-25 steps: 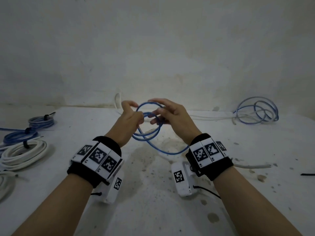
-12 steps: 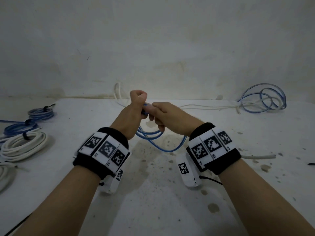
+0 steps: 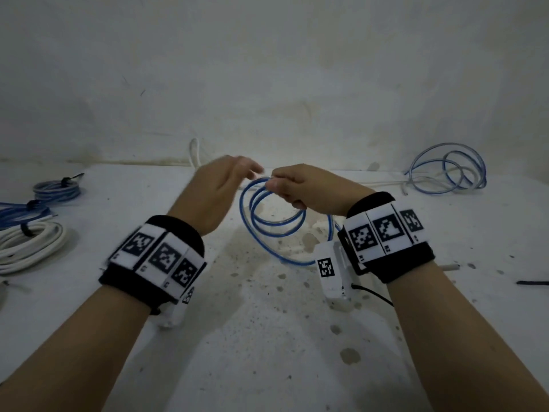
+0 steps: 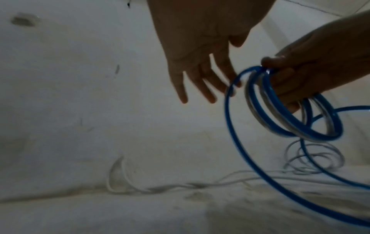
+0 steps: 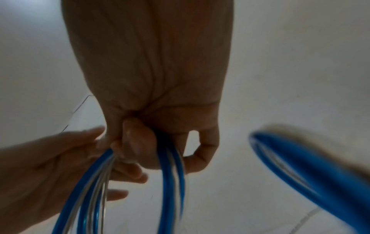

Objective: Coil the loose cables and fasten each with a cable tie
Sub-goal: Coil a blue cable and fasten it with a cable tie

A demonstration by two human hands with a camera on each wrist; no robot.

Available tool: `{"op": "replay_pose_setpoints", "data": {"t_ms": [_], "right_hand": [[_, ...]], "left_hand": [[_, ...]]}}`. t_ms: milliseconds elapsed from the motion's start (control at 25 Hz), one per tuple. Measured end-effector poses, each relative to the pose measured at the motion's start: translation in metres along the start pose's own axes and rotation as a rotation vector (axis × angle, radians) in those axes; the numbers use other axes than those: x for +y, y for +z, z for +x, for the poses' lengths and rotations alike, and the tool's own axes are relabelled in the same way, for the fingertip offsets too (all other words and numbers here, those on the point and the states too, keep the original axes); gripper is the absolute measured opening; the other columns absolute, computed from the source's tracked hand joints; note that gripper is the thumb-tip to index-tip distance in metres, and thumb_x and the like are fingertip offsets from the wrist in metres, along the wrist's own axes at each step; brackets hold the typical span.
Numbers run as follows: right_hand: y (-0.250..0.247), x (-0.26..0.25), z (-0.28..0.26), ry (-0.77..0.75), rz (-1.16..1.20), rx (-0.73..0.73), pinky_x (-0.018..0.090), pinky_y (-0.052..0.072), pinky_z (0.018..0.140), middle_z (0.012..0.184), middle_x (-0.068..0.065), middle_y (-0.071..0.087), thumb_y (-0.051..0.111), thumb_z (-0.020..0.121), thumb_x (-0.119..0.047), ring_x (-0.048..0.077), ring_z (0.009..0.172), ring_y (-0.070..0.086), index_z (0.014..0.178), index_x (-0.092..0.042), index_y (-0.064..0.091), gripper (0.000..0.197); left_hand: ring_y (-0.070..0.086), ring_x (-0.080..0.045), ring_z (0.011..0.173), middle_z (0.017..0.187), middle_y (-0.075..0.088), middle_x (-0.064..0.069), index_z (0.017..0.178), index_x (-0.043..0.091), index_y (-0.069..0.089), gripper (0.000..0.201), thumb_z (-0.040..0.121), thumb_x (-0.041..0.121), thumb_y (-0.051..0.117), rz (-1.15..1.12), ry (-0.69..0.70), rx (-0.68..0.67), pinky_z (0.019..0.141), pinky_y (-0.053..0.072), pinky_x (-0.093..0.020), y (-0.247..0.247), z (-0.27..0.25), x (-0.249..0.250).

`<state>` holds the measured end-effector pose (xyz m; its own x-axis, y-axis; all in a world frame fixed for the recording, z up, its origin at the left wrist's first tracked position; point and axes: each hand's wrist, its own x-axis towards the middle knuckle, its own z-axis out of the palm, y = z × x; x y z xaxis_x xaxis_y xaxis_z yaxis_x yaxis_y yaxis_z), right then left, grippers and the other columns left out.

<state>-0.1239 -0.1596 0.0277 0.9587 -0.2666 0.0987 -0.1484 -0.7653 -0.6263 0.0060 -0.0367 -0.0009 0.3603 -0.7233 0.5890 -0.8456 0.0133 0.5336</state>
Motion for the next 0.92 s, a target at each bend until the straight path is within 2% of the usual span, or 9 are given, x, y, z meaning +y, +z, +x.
{"op": "replay_pose_setpoints", "data": {"t_ms": [80, 200, 360, 480, 560, 600, 680, 760, 920], "right_hand": [[0.002, -0.006, 0.001, -0.057, 0.043, 0.042, 0.018, 0.030, 0.052, 0.059, -0.007, 0.037, 0.038, 0.099, -0.020, 0.007, 0.050, 0.033, 0.067, -0.017, 0.042, 0.033], [-0.001, -0.009, 0.005, -0.141, 0.128, 0.244, 0.025, 0.032, 0.056, 0.060, -0.005, 0.037, 0.038, 0.099, -0.019, 0.011, 0.053, 0.034, 0.064, -0.017, 0.038, 0.035], [0.006, -0.010, 0.009, -0.163, 0.258, 0.336, 0.026, 0.036, 0.060, 0.064, -0.002, 0.040, 0.036, 0.100, -0.020, 0.012, 0.057, 0.038, 0.071, -0.013, 0.040, 0.030], [0.018, -0.009, 0.011, -0.075, 0.462, 0.199, 0.033, 0.045, 0.084, 0.101, 0.002, 0.055, 0.032, 0.099, -0.037, 0.015, 0.094, 0.056, 0.113, -0.014, 0.044, 0.030], [0.025, -0.002, 0.012, 0.037, 0.361, -0.074, 0.037, 0.040, 0.097, 0.129, 0.003, 0.050, 0.037, 0.096, -0.041, 0.018, 0.117, 0.050, 0.137, -0.024, 0.030, 0.045], [0.028, 0.001, 0.010, 0.064, 0.232, -0.235, 0.035, 0.041, 0.096, 0.129, 0.004, 0.052, 0.044, 0.095, -0.037, 0.018, 0.116, 0.053, 0.137, -0.026, 0.032, 0.045], [0.032, 0.003, 0.009, 0.082, 0.144, -0.447, 0.031, 0.049, 0.081, 0.096, 0.007, 0.066, 0.051, 0.094, -0.023, 0.013, 0.082, 0.065, 0.120, -0.021, 0.048, 0.026], [0.027, -0.001, 0.005, 0.069, 0.061, -0.385, 0.023, 0.046, 0.060, 0.063, 0.001, 0.055, 0.054, 0.093, -0.018, 0.008, 0.051, 0.053, 0.100, -0.016, 0.053, 0.008], [0.003, -0.004, -0.001, 0.000, -0.162, -0.110, 0.019, 0.034, 0.055, 0.061, -0.006, 0.047, 0.062, 0.086, -0.031, 0.009, 0.053, 0.041, 0.086, -0.021, 0.062, 0.009]], "left_hand": [[0.056, 0.001, 0.064, 0.069, 0.061, 0.003, 0.079, 0.019, 0.058, 0.033, 0.097, 0.027, 0.032, -0.152, 0.051, -0.033, 0.067, 0.042, -0.010, 0.012, 0.006, 0.007], [0.047, -0.006, 0.038, 0.040, 0.045, 0.007, 0.064, 0.016, 0.047, 0.039, 0.100, 0.023, 0.032, -0.375, -0.028, 0.113, 0.053, 0.050, -0.029, 0.019, 0.012, 0.012], [0.029, -0.004, 0.034, 0.035, 0.033, 0.012, 0.060, 0.014, 0.041, 0.040, 0.100, 0.020, 0.034, -0.550, -0.207, 0.198, 0.042, 0.034, -0.024, 0.026, 0.016, 0.019], [0.022, -0.003, 0.034, 0.037, 0.028, 0.013, 0.055, 0.017, 0.039, 0.042, 0.097, 0.019, 0.041, -0.779, -0.328, 0.424, 0.039, 0.021, -0.019, 0.017, 0.021, 0.025], [0.021, -0.005, 0.034, 0.037, 0.027, 0.013, 0.055, 0.018, 0.037, 0.043, 0.098, 0.022, 0.040, -0.917, -0.351, 0.500, 0.038, 0.021, -0.020, 0.007, 0.026, 0.030], [0.022, -0.005, 0.034, 0.038, 0.028, 0.012, 0.056, 0.018, 0.037, 0.043, 0.098, 0.024, 0.040, -0.905, -0.333, 0.509, 0.039, 0.024, -0.020, 0.003, 0.030, 0.033], [0.025, -0.004, 0.033, 0.036, 0.031, 0.012, 0.058, 0.018, 0.039, 0.042, 0.099, 0.026, 0.039, -0.805, -0.308, 0.518, 0.040, 0.028, -0.019, -0.009, 0.038, 0.033], [0.027, -0.003, 0.030, 0.031, 0.032, 0.012, 0.059, 0.018, 0.040, 0.041, 0.098, 0.030, 0.040, -0.697, -0.354, 0.549, 0.040, 0.032, -0.019, -0.027, 0.044, 0.023], [0.027, -0.005, 0.026, 0.027, 0.030, 0.009, 0.059, 0.018, 0.038, 0.042, 0.098, 0.033, 0.033, -0.701, -0.550, 0.557, 0.044, 0.031, -0.021, -0.062, 0.041, -0.016]]}}
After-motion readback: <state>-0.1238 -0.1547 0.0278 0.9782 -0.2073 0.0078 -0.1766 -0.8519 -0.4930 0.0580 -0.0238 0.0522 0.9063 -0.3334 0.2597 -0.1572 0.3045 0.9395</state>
